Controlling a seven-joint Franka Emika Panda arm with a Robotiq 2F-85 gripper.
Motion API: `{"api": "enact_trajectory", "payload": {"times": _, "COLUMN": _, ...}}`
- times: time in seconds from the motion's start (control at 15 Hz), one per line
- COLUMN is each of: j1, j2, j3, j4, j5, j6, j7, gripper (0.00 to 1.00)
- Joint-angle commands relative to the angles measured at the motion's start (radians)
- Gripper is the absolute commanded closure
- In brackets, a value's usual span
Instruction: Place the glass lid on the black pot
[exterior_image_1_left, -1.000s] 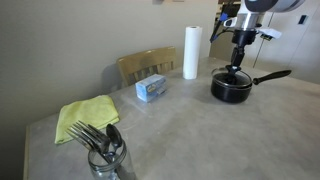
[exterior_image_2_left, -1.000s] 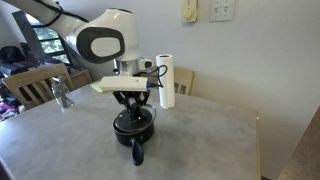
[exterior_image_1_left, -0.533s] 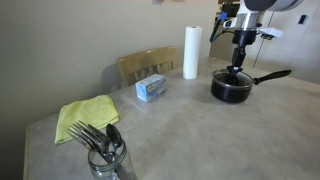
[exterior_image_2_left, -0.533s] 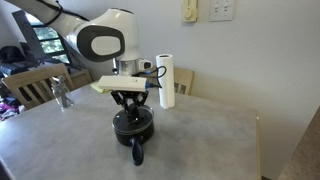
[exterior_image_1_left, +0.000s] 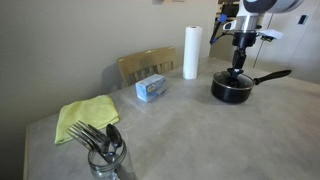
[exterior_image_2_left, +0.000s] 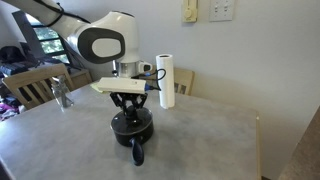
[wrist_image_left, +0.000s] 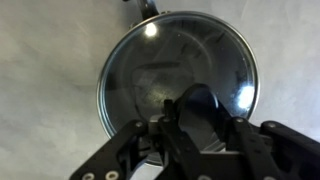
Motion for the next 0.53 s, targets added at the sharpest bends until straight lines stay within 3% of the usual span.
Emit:
{"api": "enact_trajectory", "payload": {"times": 0.0, "j1": -0.002, "j2": 0.003, "j3": 0.003, "j4": 0.011, "j5": -0.002, "j6": -0.035, "j7": -0.006, "gripper": 0.57}}
{"api": "enact_trajectory", "payload": {"times": 0.07, "j1": -0.001, "j2": -0.006, "j3": 0.003, "j4": 0.006, "j5": -0.001, "j6": -0.036, "j7": -0.003, "gripper": 0.35}}
{"api": "enact_trajectory", "payload": {"times": 0.4, "j1": 0.01, "j2": -0.066, "j3": 0.015, "j4": -0.011, "j5": 0.012, "j6": -0.046, "j7": 0.015, "gripper": 0.02}}
{"api": "enact_trajectory", "payload": {"times": 0.47, "j1": 0.014, "j2": -0.082, "j3": 0.019, "j4": -0.016, "j5": 0.015, "j6": -0.051, "j7": 0.023, "gripper": 0.0}}
